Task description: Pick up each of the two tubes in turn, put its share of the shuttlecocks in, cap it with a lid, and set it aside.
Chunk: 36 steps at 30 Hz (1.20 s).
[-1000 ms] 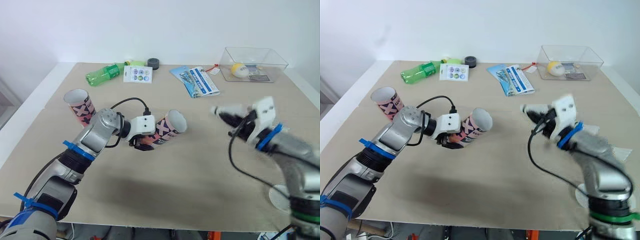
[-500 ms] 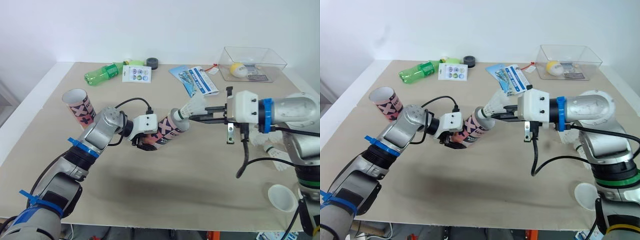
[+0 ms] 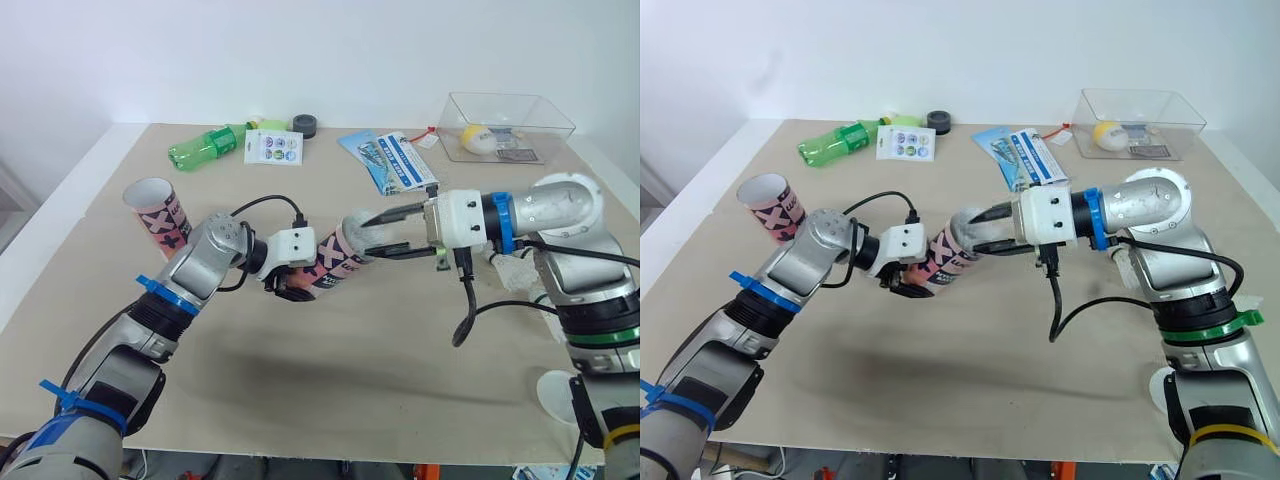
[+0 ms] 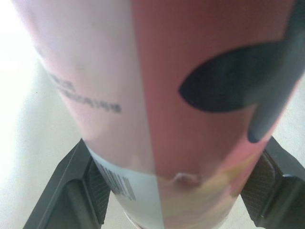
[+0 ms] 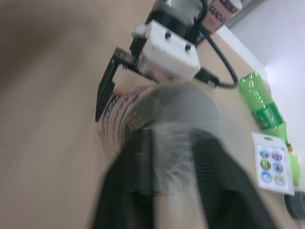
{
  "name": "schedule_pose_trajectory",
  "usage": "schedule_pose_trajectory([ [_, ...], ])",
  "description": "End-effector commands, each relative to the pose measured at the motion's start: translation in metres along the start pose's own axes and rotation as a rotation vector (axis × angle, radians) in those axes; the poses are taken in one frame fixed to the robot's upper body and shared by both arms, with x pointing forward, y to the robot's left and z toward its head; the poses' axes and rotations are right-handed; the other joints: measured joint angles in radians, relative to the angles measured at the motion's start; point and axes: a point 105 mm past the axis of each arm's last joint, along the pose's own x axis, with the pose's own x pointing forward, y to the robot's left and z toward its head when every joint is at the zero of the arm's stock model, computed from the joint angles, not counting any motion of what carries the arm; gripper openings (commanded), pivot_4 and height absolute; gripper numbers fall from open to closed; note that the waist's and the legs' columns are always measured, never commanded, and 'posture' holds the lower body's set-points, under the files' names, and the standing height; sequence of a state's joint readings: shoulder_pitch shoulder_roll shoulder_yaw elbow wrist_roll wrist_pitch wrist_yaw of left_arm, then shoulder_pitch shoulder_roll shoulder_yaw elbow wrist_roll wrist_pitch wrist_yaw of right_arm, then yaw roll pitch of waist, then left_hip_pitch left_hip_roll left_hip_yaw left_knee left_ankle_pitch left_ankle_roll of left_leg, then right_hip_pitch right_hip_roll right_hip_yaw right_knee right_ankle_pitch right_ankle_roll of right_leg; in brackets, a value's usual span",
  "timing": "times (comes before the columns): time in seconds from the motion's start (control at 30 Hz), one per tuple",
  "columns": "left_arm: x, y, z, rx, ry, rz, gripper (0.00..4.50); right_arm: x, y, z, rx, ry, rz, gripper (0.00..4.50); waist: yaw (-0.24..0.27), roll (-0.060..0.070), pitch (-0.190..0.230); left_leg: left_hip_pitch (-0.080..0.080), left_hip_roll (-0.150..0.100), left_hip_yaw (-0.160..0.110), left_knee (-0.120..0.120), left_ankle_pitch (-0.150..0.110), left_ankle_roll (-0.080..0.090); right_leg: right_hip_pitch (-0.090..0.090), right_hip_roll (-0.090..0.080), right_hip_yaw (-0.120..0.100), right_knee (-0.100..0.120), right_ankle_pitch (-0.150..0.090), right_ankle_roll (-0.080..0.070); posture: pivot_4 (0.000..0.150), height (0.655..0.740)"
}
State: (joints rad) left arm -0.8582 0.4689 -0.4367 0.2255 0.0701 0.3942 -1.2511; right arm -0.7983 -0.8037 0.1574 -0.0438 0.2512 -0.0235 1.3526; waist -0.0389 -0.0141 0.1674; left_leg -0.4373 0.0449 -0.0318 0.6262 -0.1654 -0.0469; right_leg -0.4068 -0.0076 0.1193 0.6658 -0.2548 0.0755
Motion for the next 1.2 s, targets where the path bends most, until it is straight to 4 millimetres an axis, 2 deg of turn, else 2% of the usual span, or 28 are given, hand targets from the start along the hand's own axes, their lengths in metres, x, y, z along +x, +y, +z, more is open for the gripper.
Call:
schedule_pose_trajectory([
  [0.03, 0.003, -0.001, -0.001, 0.005, 0.007, 0.006, 3.0, -0.013, -0.008, 0.023, -0.033, -0.042, -0.022, 3.04, 0.0, 0.0, 0.0, 0.0, 0.0, 0.0, 0.0, 0.0, 0.0, 0.0, 0.0, 0.0, 0.0, 0.0, 0.0, 0.15, 0.74],
  [0.1, 0.003, 0.0, -0.001, 0.003, 0.008, 0.01, 3.0, -0.022, -0.012, 0.027, 0.017, -0.056, -0.068, 4.15, 0.001, 0.0, 0.0, 0.0, 0.0, 0.0, 0.0, 0.0, 0.0, 0.0, 0.0, 0.0, 0.0, 0.0, 0.0, 0.15, 0.74],
  [0.13, 0.004, 0.0, -0.001, 0.003, 0.007, 0.01, 3.0, -0.027, -0.014, 0.029, 0.051, -0.064, -0.095, 4.43, 0.002, 0.0, 0.0, 0.0, 0.0, 0.0, 0.0, 0.0, 0.0, 0.0, 0.0, 0.0, 0.0, 0.0, 0.0, 0.15, 0.74],
  [0.23, 0.006, -0.001, 0.0, 0.005, 0.004, 0.008, 3.0, -0.048, -0.022, 0.028, 0.195, -0.09, -0.25, 4.48, 0.004, 0.0, 0.0, 0.0, 0.0, 0.0, 0.0, 0.0, 0.0, 0.0, 0.0, 0.0, 0.0, 0.0, 0.0, 0.15, 0.74],
  [0.3, 0.007, -0.002, 0.001, 0.007, 0.002, 0.006, 3.0, -0.067, -0.02, 0.019, 0.339, -0.072, -0.378, 4.48, 0.008, 0.0, 0.0, 0.0, 0.0, -0.001, 0.0, 0.0, 0.0, 0.0, 0.0, -0.001, 0.0, 0.0, -0.001, 0.15, 0.74],
  [0.37, 0.007, -0.003, 0.001, 0.009, 0.0, 0.004, 3.0, -0.089, -0.005, -0.006, 0.523, 0.027, -0.495, 4.48, 0.016, -0.001, 0.0, 0.0, 0.0, -0.001, 0.0, 0.0, 0.0, 0.001, 0.0, -0.001, 0.0, -0.001, -0.001, 0.15, 0.74],
  [0.4, 0.008, -0.003, 0.002, 0.011, 0.0, 0.003, 3.0, -0.106, 0.008, -0.021, 0.638, 0.074, -0.618, 4.48, 0.016, -0.001, 0.0, -0.001, 0.0, -0.002, 0.0, 0.0, 0.0, 0.001, 0.0, -0.001, 0.0, -0.001, -0.001, 0.15, 0.74],
  [0.47, 0.009, -0.004, 0.002, 0.013, -0.002, -0.001, 3.0, -0.129, 0.035, -0.039, 0.755, 0.161, -0.773, 4.48, 0.02, -0.001, 0.0, -0.001, 0.0, -0.003, -0.001, 0.0, 0.0, 0.001, 0.0, -0.002, 0.0, -0.001, -0.001, 0.15, 0.74],
  [0.5, 0.009, -0.004, 0.002, 0.014, -0.003, -0.004, 3.0, -0.136, 0.047, -0.043, 0.78, 0.202, -0.816, 4.48, 0.021, -0.001, 0.0, -0.001, 0.0, -0.002, -0.001, 0.0, 0.0, 0.0, 0.0, -0.002, 0.0, -0.001, -0.001, 0.15, 0.74],
  [0.57, 0.011, -0.006, 0.002, 0.014, -0.006, -0.012, 3.0, -0.146, 0.07, -0.042, 0.871, 0.169, -0.903, 4.48, 0.018, 0.001, -0.002, 0.0, 0.0, -0.003, -0.002, 0.0, 0.0, 0.0, 0.0, -0.003, 0.0, -0.003, -0.001, 0.15, 0.74],
  [0.67, 0.013, -0.009, 0.002, 0.014, -0.01, -0.024, 3.0, -0.155, 0.098, -0.039, 0.939, 0.175, -0.946, 4.48, 0.014, 0.004, -0.003, 0.002, 0.0, -0.003, -0.002, 0.0, 0.001, 0.001, 0.0, -0.002, 0.001, -0.002, -0.001, 0.15, 0.74],
  [0.73, 0.015, -0.01, 0.003, 0.014, -0.014, -0.031, 3.0, -0.171, 0.135, -0.045, 1.042, 0.216, -0.981, 4.48, 0.013, 0.003, -0.002, 0.002, -0.001, -0.003, -0.002, 0.0, 0.002, 0.002, 0.0, -0.002, 0.001, -0.001, -0.001, 0.15, 0.74],
  [0.8, 0.016, -0.011, 0.003, 0.013, -0.017, -0.037, 3.0, -0.184, 0.156, -0.045, 1.095, 0.249, -1.01, 4.48, 0.014, 0.001, -0.002, 0.003, -0.001, -0.003, -0.001, 0.001, 0.002, 0.003, 0.0, -0.003, 0.001, -0.003, -0.005, 0.15, 0.74],
  [1.0, 0.018, -0.016, 0.003, 0.008, -0.022, -0.047, 3.0, -0.205, 0.194, -0.054, 1.212, 0.35, -1.037, 4.48, -0.001, 0.0, -0.001, 0.005, -0.001, 0.001, 0.002, 0.001, 0.002, 0.005, -0.001, 0.002, 0.0, -0.002, -0.004, 0.15, 0.74],
  [1.2, 0.019, -0.017, 0.005, 0.006, -0.028, -0.047, 3.0, -0.201, 0.2, -0.072, 1.26, 0.329, -1.076, 4.48, -0.002, 0.0, -0.001, 0.005, -0.001, 0.002, 0.002, 0.0, 0.002, 0.005, -0.001, 0.002, 0.0, -0.002, -0.004, 0.15, 0.74],
])
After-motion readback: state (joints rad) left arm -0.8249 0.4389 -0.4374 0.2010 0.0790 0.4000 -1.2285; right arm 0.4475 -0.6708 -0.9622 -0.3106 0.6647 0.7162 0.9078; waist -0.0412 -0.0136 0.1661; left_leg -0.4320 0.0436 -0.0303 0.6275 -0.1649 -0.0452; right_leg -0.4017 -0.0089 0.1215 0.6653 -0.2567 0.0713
